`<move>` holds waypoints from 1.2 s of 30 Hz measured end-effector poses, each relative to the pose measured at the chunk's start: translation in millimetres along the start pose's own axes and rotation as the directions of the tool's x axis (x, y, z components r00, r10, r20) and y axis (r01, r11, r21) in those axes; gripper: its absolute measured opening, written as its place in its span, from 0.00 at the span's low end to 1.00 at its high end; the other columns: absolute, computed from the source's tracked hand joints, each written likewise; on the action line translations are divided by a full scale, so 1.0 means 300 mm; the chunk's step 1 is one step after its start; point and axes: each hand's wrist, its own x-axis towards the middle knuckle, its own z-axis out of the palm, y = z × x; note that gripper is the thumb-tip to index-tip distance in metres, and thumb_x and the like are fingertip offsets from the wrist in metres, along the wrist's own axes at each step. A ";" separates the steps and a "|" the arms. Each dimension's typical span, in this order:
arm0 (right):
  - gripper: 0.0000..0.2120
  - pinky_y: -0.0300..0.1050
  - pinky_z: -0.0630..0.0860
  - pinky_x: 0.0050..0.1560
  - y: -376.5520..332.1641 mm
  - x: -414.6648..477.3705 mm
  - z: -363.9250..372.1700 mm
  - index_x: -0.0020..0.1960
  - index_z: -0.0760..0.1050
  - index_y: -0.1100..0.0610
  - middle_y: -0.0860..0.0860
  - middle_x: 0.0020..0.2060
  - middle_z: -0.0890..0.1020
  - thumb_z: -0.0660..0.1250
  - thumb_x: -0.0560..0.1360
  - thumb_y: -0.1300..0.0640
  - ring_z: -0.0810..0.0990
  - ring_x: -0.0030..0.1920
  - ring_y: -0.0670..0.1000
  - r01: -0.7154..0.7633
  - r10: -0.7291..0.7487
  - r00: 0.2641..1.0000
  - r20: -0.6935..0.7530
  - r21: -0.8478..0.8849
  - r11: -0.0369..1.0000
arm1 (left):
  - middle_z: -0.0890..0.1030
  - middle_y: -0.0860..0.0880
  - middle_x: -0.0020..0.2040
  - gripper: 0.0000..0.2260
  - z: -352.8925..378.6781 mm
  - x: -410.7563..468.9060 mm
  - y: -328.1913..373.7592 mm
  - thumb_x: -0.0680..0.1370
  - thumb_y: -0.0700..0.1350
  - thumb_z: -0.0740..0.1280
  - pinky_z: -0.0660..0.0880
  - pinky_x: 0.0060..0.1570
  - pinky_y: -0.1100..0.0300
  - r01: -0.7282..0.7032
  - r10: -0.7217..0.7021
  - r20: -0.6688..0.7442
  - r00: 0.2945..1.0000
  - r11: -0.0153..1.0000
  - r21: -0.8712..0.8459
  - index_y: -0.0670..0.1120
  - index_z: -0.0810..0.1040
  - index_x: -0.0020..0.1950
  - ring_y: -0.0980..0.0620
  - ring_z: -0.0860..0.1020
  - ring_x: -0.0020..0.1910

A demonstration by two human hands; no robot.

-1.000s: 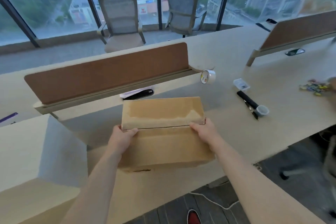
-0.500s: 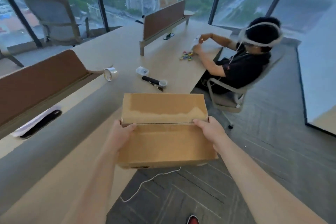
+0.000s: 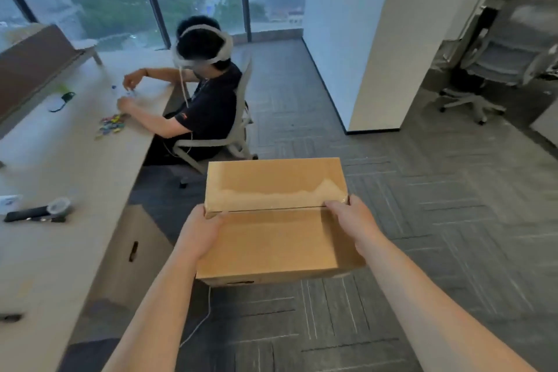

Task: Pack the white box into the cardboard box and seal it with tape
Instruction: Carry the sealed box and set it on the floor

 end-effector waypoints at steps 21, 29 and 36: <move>0.15 0.51 0.76 0.52 0.009 0.897 -1.113 0.57 0.75 0.53 0.49 0.52 0.80 0.69 0.74 0.47 0.79 0.52 0.54 -0.135 0.189 0.877 -0.441 0.152 0.979 | 0.81 0.47 0.54 0.11 1.359 0.652 0.915 0.80 0.50 0.65 0.77 0.56 0.44 -0.132 0.132 0.452 0.882 0.991 -0.031 0.49 0.73 0.61 0.46 0.80 0.52; 0.12 0.48 0.70 0.47 -0.123 1.286 -1.323 0.57 0.72 0.53 0.44 0.44 0.76 0.67 0.77 0.50 0.75 0.49 0.52 -0.167 0.277 0.798 -0.536 0.246 0.955 | 0.80 0.48 0.56 0.15 1.688 1.002 1.294 0.78 0.51 0.66 0.77 0.56 0.43 -0.173 0.133 0.562 0.816 0.985 0.019 0.50 0.70 0.63 0.46 0.80 0.53; 0.14 0.49 0.71 0.48 -0.143 1.573 -1.560 0.58 0.72 0.52 0.50 0.52 0.77 0.67 0.76 0.47 0.76 0.52 0.54 -0.197 0.348 0.730 -0.588 0.307 0.931 | 0.81 0.47 0.54 0.17 2.022 1.165 1.576 0.76 0.51 0.68 0.79 0.54 0.42 -0.185 0.119 0.640 0.759 0.982 0.037 0.48 0.71 0.63 0.45 0.82 0.50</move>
